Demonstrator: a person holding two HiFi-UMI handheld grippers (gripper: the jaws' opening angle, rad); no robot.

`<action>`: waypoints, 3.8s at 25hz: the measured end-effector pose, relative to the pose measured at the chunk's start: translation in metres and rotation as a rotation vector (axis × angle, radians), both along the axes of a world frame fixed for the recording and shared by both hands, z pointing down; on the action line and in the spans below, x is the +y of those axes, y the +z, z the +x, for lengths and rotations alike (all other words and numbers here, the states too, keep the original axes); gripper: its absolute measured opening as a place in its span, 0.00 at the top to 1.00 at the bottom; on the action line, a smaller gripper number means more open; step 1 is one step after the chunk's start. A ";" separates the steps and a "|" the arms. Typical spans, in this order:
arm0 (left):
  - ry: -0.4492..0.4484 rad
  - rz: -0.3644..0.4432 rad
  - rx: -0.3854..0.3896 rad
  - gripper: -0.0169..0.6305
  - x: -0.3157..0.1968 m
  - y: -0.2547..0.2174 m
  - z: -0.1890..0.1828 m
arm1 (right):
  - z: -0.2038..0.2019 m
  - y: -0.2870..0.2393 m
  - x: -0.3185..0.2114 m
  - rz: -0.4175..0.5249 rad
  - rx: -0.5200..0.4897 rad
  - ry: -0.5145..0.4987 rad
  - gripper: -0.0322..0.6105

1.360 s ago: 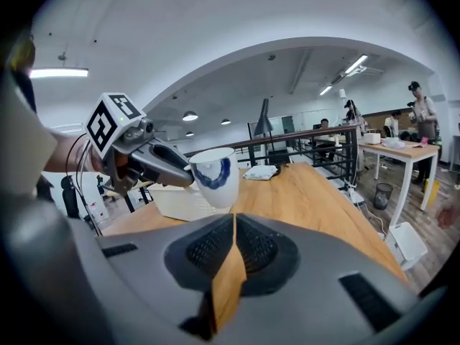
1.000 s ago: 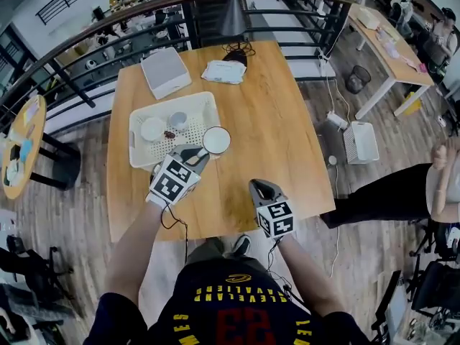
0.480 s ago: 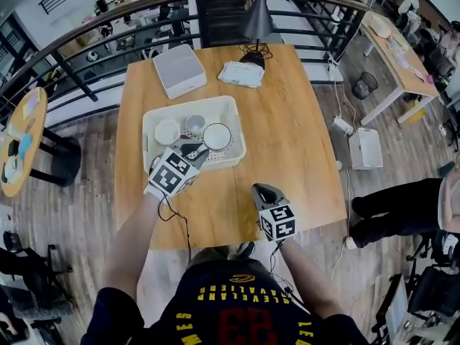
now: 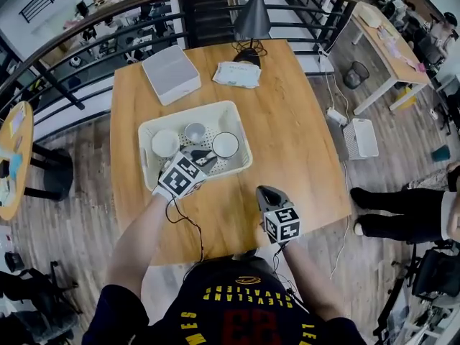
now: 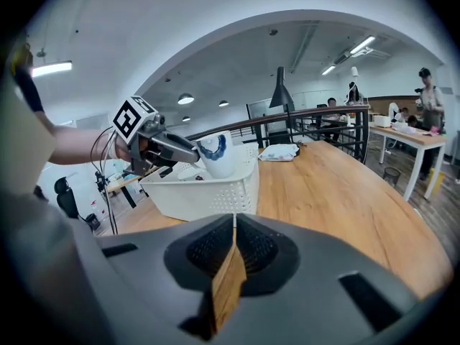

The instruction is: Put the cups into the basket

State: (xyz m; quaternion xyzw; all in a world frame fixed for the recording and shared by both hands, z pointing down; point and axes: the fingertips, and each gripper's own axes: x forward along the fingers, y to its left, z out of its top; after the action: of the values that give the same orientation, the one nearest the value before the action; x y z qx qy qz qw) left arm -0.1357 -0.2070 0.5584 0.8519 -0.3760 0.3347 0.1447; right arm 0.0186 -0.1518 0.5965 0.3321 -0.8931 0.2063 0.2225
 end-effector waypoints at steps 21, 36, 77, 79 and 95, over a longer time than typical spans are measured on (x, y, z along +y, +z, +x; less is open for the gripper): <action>0.197 -0.144 -0.030 0.86 -0.008 0.086 -0.013 | 0.006 0.005 -0.006 -0.050 0.041 0.114 0.92; 0.239 -0.166 -0.076 0.86 -0.001 0.111 -0.015 | 0.002 0.013 -0.004 -0.073 0.052 0.116 0.92; -0.593 0.282 0.428 0.96 0.164 -0.065 0.045 | 0.021 -0.104 0.059 0.187 -0.173 -0.066 0.92; -0.600 0.263 0.456 0.96 0.174 -0.064 0.070 | 0.032 -0.114 0.070 0.215 -0.186 -0.071 0.92; -0.628 0.265 0.480 0.95 0.272 -0.068 0.199 | 0.138 -0.147 0.154 0.371 -0.197 -0.096 0.93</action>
State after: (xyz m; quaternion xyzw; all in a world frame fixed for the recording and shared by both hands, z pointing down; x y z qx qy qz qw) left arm 0.0631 0.0654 0.4905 0.7609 -0.6130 0.0150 0.2123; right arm 0.1568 0.0025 0.4496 0.3028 -0.9480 0.0588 0.0789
